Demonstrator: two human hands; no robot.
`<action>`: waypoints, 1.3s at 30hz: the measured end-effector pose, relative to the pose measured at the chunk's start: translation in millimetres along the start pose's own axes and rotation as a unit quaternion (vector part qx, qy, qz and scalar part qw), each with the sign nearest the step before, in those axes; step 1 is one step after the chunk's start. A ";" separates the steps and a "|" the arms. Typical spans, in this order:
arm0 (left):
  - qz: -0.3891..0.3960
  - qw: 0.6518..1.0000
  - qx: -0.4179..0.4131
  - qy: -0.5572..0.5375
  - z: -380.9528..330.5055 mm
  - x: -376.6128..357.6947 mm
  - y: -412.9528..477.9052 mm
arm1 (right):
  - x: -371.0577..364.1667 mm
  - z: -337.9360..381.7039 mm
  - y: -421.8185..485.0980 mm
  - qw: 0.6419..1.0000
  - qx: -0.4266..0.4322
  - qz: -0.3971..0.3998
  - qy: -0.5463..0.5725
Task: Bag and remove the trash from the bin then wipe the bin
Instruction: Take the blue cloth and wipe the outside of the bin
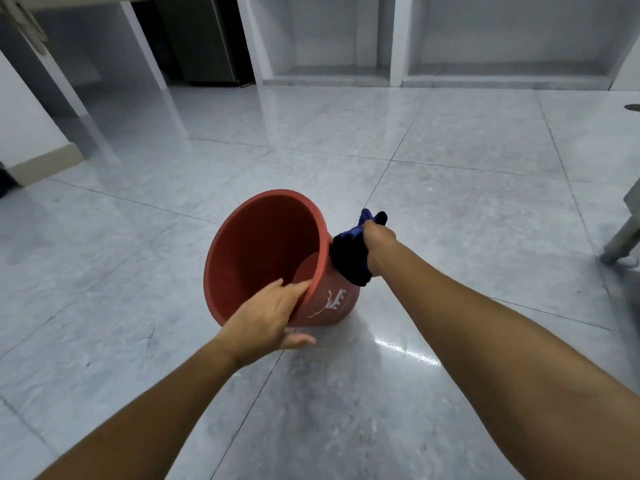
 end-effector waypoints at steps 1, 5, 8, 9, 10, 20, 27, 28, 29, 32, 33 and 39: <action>-0.008 1.000 0.021 0.005 2.8 4.1 1.7 | -5.7 -2.5 0.9 1.000 0.005 0.012 -0.017; -0.107 0.988 0.105 -0.027 31.6 34.2 4.2 | -20.8 11.4 -3.3 0.966 0.095 0.027 -0.239; -0.168 0.971 0.165 -0.031 48.1 47.8 -7.9 | -38.3 13.2 -7.2 0.956 0.121 0.069 -0.260; -0.174 0.971 0.158 -0.035 43.9 47.0 -8.7 | -42.8 12.0 -7.6 0.957 0.122 0.075 -0.254; -0.168 0.974 0.145 -0.036 36.8 43.8 -7.1 | -47.4 11.1 -7.8 0.958 0.121 0.081 -0.247; -0.195 0.950 0.208 -0.130 79.5 52.9 -6.2 | -89.2 26.0 -47.7 0.898 0.256 0.155 -0.321; -0.186 0.952 0.193 -0.146 81.4 56.5 -4.6 | -105.0 35.1 -57.6 0.899 0.295 0.144 -0.290; -0.178 0.957 0.183 -0.139 76.0 56.9 -3.9 | -103.1 39.0 -55.0 0.902 0.292 0.130 -0.291; -0.168 0.962 0.170 -0.130 69.4 56.4 -2.9 | -99.3 43.5 -51.0 0.906 0.285 0.112 -0.292; -0.145 0.975 0.139 -0.096 51.2 53.9 -0.2 | -84.7 56.3 -35.4 0.919 0.251 0.061 -0.297; -0.136 0.978 0.131 -0.087 47.6 52.4 1.6 | -79.1 57.9 -29.8 0.926 0.229 0.045 -0.298; -0.113 0.984 0.108 -0.084 44.9 51.6 12.9 | -41.2 22.7 -5.3 0.990 0.054 0.001 -0.131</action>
Point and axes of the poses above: each hand's wrist, its own y-axis towards the middle knuckle, its own x-axis out of the back of the hand, z = x × y, the point moved 10 cm from there along y, towards the middle knuckle, and after that the axes turned 14 degrees about z, right-handed, at the moved point
